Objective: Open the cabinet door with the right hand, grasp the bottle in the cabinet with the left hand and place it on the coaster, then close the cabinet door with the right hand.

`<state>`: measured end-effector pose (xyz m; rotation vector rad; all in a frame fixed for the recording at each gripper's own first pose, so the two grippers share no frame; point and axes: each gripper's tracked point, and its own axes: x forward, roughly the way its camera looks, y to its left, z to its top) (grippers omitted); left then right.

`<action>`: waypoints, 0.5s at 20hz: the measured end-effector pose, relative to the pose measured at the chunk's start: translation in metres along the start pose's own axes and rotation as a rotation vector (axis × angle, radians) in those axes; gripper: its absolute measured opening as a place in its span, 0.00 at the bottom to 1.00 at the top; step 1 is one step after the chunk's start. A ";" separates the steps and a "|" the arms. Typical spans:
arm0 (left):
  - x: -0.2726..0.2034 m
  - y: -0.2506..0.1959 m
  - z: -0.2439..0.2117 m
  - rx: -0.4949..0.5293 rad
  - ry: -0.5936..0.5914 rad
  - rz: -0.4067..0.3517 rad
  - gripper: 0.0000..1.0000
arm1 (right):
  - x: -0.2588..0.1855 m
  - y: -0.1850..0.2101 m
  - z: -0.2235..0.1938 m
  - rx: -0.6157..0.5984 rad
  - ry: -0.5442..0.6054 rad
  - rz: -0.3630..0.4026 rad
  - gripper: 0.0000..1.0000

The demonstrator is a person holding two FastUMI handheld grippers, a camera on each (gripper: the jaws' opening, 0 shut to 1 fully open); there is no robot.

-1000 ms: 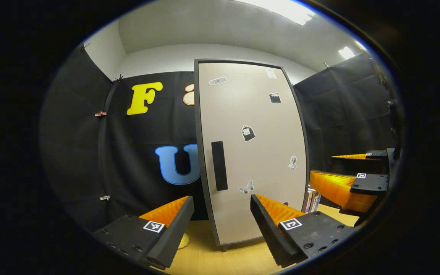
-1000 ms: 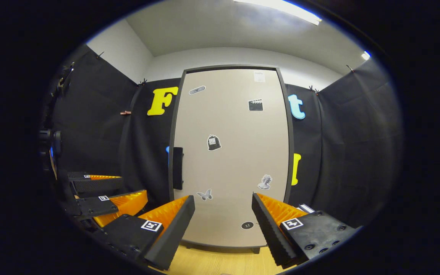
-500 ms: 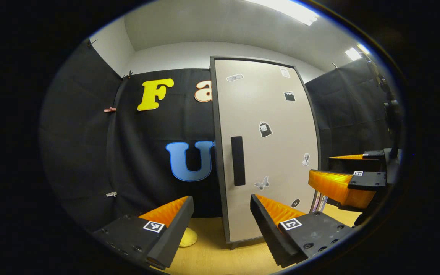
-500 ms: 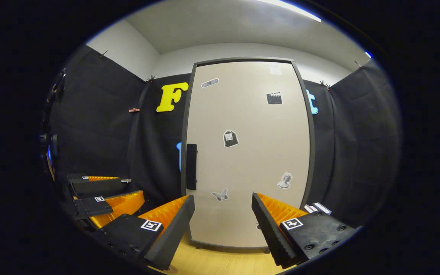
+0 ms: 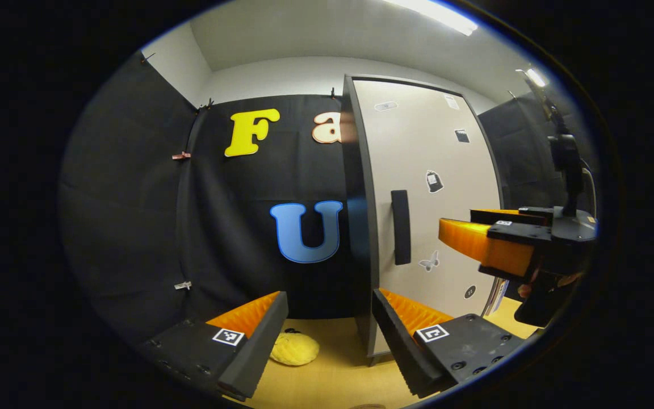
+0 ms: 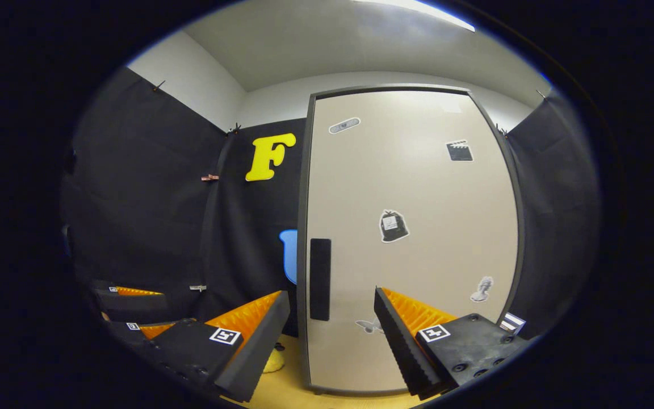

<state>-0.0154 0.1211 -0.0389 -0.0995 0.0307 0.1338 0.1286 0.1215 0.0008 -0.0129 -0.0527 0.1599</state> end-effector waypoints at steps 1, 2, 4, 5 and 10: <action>0.000 0.006 -0.002 -0.003 0.005 0.002 0.94 | 0.013 -0.001 -0.005 -0.010 0.010 -0.018 0.97; 0.000 0.012 -0.004 -0.002 0.009 0.007 0.94 | 0.026 -0.002 -0.010 -0.010 0.020 -0.039 0.97; -0.002 0.027 -0.008 0.005 0.016 0.025 0.94 | 0.048 -0.002 -0.019 0.015 0.038 -0.073 0.98; -0.003 0.036 -0.010 0.007 0.020 0.037 0.94 | 0.057 0.000 -0.021 0.024 0.037 -0.077 0.98; -0.011 0.073 -0.023 -0.019 0.059 0.109 0.94 | 0.089 -0.003 -0.028 -0.010 0.021 -0.151 0.96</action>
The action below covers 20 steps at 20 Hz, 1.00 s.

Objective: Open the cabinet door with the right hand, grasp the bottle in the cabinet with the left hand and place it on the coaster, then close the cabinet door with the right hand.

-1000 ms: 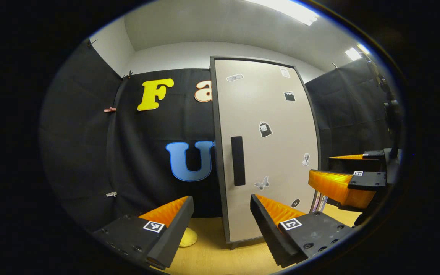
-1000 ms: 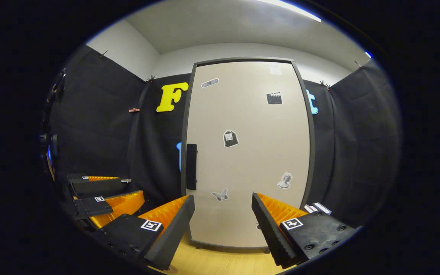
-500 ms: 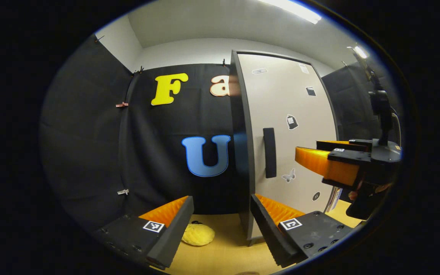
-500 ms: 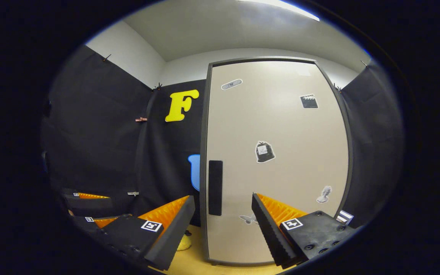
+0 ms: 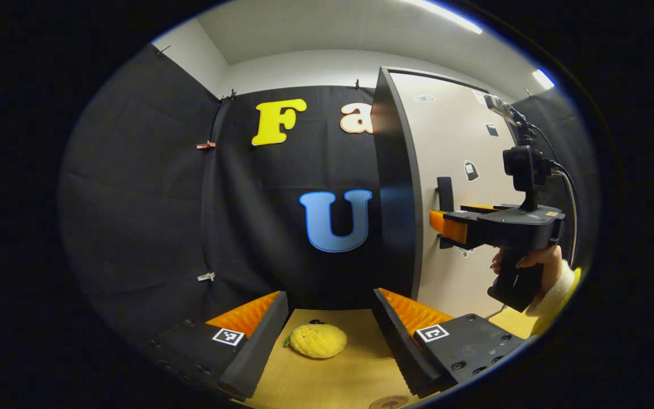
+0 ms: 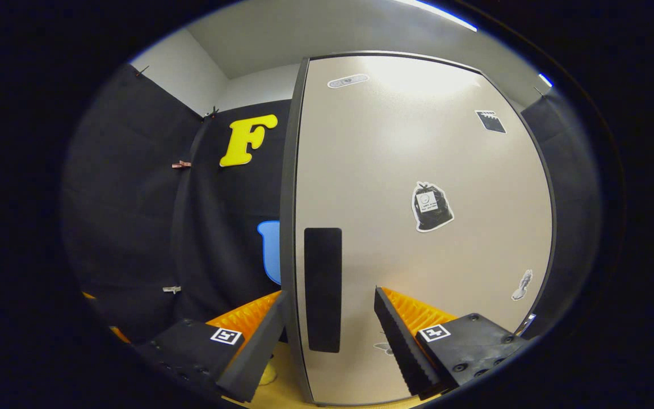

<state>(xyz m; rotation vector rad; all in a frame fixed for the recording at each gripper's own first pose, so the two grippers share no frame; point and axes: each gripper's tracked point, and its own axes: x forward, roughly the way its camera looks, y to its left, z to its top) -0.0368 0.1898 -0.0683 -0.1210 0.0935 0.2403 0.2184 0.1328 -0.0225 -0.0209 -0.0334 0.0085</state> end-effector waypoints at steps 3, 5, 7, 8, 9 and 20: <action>-0.006 0.020 -0.001 0.008 0.002 0.043 0.94 | 0.009 0.004 -0.005 -0.001 0.012 -0.029 0.71; -0.009 0.030 -0.001 0.023 0.003 0.068 0.94 | 0.008 0.009 -0.004 -0.011 0.011 -0.041 0.54; -0.013 0.037 -0.003 0.024 0.008 0.088 0.94 | 0.005 0.006 -0.003 -0.036 0.007 -0.086 0.40; -0.016 0.040 -0.003 0.022 0.009 0.095 0.94 | 0.009 0.006 -0.005 -0.040 0.008 -0.092 0.31; -0.020 0.042 -0.002 0.019 0.008 0.100 0.94 | 0.009 0.006 -0.005 -0.042 0.013 -0.096 0.31; -0.039 0.039 0.009 0.027 -0.009 0.088 0.94 | -0.039 0.013 0.001 -0.024 0.104 0.037 0.08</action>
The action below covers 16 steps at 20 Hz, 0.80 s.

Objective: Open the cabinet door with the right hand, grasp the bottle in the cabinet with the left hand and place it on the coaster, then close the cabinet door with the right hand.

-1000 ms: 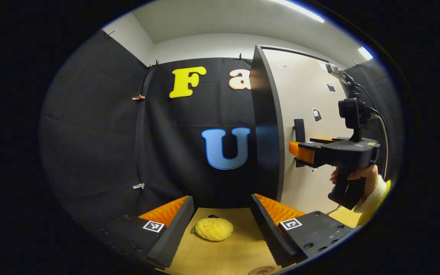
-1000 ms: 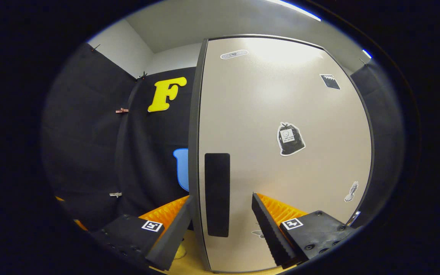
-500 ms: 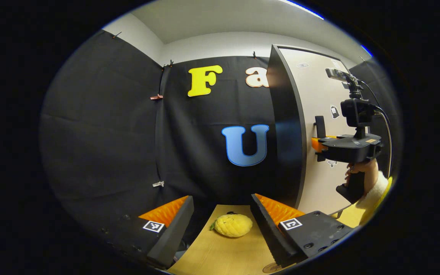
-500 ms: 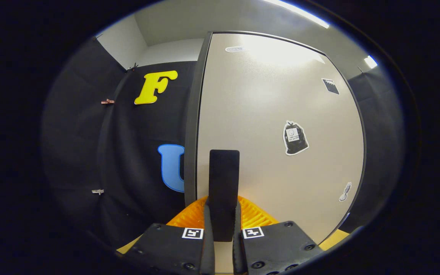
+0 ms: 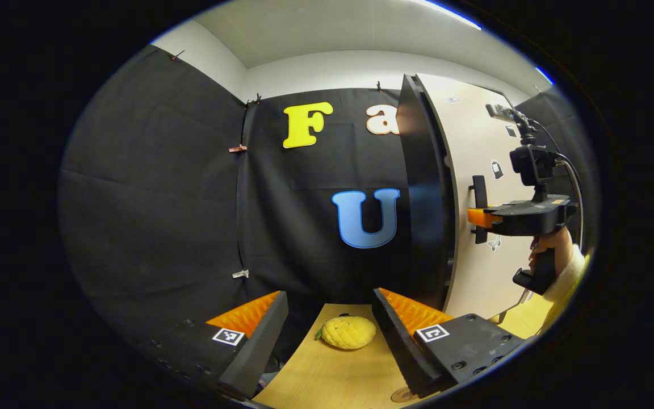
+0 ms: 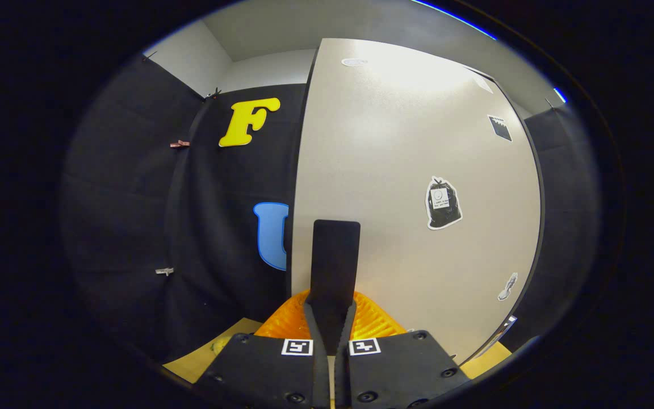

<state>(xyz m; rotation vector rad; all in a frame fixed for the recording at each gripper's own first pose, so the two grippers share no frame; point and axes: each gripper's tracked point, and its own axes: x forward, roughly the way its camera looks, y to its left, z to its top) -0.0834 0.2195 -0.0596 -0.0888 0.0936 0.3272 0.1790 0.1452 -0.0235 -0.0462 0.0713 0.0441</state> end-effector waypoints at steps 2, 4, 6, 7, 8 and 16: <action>-0.007 -0.019 0.000 -0.010 -0.005 -0.032 0.94 | -0.021 -0.003 0.003 -0.003 0.003 0.022 0.08; -0.014 -0.040 -0.003 -0.020 -0.001 -0.070 0.94 | -0.036 -0.002 0.007 -0.004 0.012 0.049 0.08; -0.018 -0.062 -0.001 -0.016 -0.006 -0.107 0.94 | -0.053 -0.003 0.012 0.005 0.014 0.083 0.08; -0.021 -0.073 0.000 -0.011 -0.014 -0.125 0.94 | -0.060 -0.005 0.014 0.004 0.018 0.097 0.08; -0.025 -0.084 -0.001 -0.005 -0.018 -0.142 0.98 | -0.067 -0.008 0.015 0.001 0.023 0.110 0.08; -0.029 -0.169 0.011 -0.012 -0.043 -0.239 0.98 | -0.129 -0.045 0.017 0.020 0.049 0.226 0.08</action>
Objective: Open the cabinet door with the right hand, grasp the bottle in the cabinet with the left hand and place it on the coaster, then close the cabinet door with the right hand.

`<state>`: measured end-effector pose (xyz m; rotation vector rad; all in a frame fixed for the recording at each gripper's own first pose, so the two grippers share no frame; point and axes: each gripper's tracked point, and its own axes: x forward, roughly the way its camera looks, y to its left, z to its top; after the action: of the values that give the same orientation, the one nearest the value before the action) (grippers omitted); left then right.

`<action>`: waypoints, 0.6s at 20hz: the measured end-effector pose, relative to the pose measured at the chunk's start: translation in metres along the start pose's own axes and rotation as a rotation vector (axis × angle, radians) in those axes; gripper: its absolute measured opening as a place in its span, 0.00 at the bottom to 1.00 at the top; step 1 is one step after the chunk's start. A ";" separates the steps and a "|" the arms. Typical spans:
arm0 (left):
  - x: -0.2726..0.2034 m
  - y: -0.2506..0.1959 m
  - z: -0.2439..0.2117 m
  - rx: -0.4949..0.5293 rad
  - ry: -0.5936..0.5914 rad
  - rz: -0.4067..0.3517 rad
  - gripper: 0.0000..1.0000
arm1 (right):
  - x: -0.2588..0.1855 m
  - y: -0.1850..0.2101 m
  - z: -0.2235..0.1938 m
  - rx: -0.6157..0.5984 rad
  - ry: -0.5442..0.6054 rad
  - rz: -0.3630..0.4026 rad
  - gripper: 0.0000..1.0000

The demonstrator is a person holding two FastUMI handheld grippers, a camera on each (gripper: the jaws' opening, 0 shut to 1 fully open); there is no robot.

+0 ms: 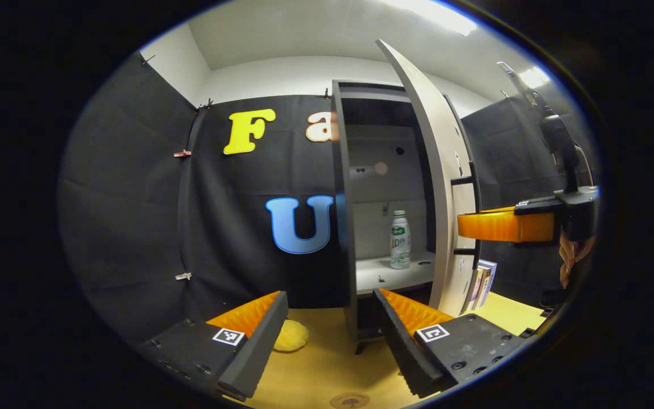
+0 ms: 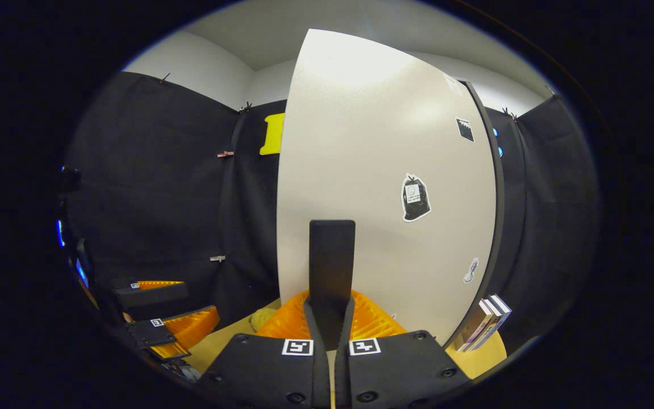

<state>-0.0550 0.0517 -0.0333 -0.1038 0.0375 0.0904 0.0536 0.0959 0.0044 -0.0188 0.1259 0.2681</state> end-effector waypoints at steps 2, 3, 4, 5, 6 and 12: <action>0.002 -0.019 0.003 0.000 -0.012 -0.011 0.94 | -0.016 -0.007 0.001 -0.004 -0.004 0.032 0.08; 0.004 -0.029 0.003 -0.004 -0.014 -0.018 0.94 | -0.023 -0.011 0.001 -0.003 -0.005 0.054 0.08; 0.009 -0.038 0.003 -0.009 -0.017 -0.027 0.94 | -0.032 -0.017 0.000 0.002 -0.004 0.076 0.08; 0.015 -0.049 0.004 -0.013 -0.017 -0.036 0.94 | -0.039 -0.022 0.000 0.012 -0.002 0.092 0.08; 0.020 -0.059 0.004 -0.014 -0.016 -0.045 0.94 | -0.046 -0.030 0.001 0.017 -0.001 0.102 0.08; 0.042 -0.121 0.013 0.021 -0.036 -0.110 0.94 | -0.080 -0.064 0.006 0.026 -0.008 0.091 0.08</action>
<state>-0.0022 -0.0630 -0.0094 -0.0833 -0.0036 -0.0177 -0.0052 0.0137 0.0207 0.0137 0.1224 0.3573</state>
